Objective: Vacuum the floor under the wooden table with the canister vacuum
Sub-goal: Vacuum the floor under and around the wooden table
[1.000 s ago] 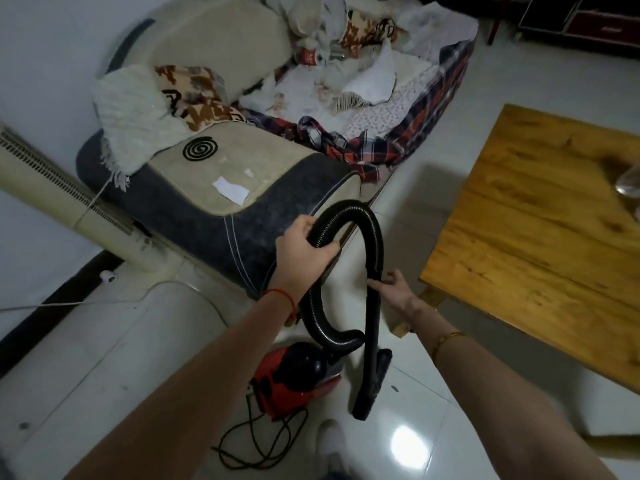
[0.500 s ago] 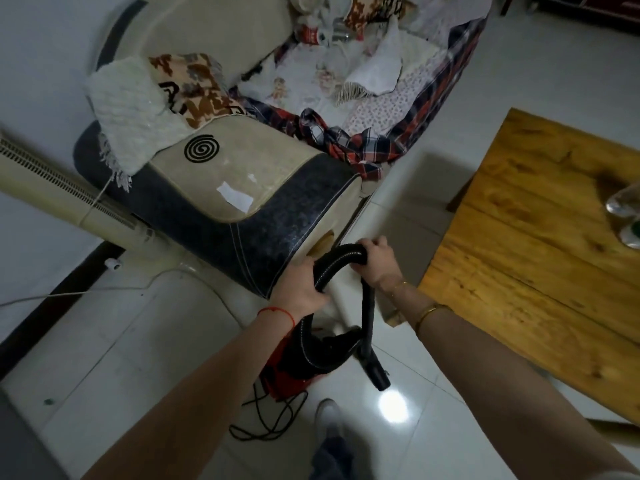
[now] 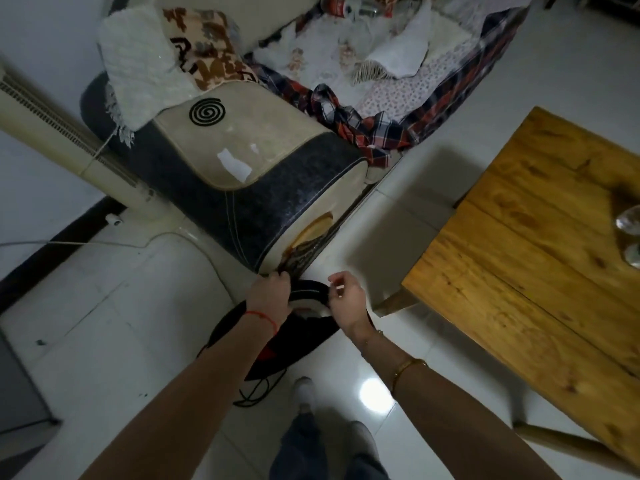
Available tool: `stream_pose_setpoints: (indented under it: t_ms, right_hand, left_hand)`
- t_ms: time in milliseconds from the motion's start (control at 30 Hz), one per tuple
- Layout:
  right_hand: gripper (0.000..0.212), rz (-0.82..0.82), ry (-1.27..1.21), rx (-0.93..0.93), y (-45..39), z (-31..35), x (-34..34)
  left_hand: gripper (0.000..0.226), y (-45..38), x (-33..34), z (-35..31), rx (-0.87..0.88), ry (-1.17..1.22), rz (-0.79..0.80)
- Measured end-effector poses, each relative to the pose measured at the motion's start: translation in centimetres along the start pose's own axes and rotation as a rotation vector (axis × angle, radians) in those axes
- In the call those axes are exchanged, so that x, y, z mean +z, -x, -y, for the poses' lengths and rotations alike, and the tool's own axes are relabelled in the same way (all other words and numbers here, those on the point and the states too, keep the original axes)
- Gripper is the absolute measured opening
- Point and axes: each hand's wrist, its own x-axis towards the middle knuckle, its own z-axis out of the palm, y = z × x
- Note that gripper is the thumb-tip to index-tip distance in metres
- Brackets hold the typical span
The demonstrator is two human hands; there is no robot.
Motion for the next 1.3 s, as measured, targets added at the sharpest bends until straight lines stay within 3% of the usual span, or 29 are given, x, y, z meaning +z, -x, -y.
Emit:
stream_pose_setpoints:
  t_ms: [33,100,200,433,767,1067,1300]
  right_hand:
    - [0.021,-0.008,0.009,0.094,0.6,-1.0,0.0]
    - [0.041,0.128,0.189,0.154,1.7,-3.2,0.2]
    - [0.068,0.308,0.537,-0.016,2.8,-5.7,0.9]
    - [0.041,0.455,0.601,-0.116,3.6,-8.1,3.3]
    - [0.04,0.558,0.793,-0.309,11.1,-11.1,5.7]
    - [0.042,0.5,0.834,-0.299,18.2,-15.4,4.8]
    - [0.039,0.415,0.699,-0.324,23.8,-19.4,3.4]
  left_hand:
    - [0.05,0.5,0.8,0.1,0.002,0.03,0.025]
    - [0.048,1.6,2.3,0.3,0.013,0.118,0.072]
    - [0.043,3.6,4.0,-0.1,0.054,0.213,0.116]
    - [0.044,7.8,6.8,-0.7,0.079,0.196,0.135]
    - [0.041,12.1,14.3,-4.7,-0.052,0.218,0.17]
    - [0.036,17.8,20.1,-7.3,0.008,0.234,0.091]
    - [0.037,22.1,23.2,-9.0,0.102,0.231,0.045]
